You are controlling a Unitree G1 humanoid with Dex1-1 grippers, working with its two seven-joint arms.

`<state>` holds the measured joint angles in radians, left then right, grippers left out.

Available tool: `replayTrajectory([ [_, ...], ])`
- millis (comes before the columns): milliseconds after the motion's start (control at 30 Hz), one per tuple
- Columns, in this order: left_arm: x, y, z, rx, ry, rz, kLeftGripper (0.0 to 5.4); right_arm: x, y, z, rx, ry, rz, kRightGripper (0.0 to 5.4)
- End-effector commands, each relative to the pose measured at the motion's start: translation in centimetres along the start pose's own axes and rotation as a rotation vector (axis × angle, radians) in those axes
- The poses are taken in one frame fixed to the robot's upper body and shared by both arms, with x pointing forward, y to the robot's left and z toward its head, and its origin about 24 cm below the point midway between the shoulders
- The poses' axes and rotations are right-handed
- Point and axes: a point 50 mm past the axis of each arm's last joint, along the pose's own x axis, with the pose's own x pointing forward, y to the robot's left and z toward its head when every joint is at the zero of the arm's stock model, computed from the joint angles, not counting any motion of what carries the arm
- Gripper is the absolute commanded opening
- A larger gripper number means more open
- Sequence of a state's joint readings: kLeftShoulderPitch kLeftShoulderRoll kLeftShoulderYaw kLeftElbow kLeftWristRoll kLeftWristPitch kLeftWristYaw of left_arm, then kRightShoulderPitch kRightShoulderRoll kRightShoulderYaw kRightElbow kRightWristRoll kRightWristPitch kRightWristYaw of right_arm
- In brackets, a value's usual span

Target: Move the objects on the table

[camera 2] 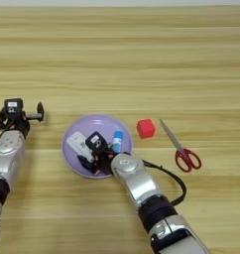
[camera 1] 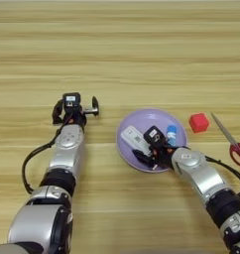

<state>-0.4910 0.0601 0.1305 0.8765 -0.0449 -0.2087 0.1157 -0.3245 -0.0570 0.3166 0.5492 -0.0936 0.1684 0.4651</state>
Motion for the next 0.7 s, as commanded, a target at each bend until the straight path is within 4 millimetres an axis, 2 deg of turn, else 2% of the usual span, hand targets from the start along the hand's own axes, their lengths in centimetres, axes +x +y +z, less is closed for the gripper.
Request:
replayTrajectory([
  [33, 0.2, -0.2, 0.5, 0.014, -0.018, -0.005, 5.4, -0.1, 0.2, -1.5, 0.022, 0.074, 0.008, 2.91],
  [700, 0.2, -0.2, 0.5, 0.016, -0.019, -0.003, 5.4, -0.9, -1.0, 0.9, 0.081, -0.09, -0.068, 2.91],
])
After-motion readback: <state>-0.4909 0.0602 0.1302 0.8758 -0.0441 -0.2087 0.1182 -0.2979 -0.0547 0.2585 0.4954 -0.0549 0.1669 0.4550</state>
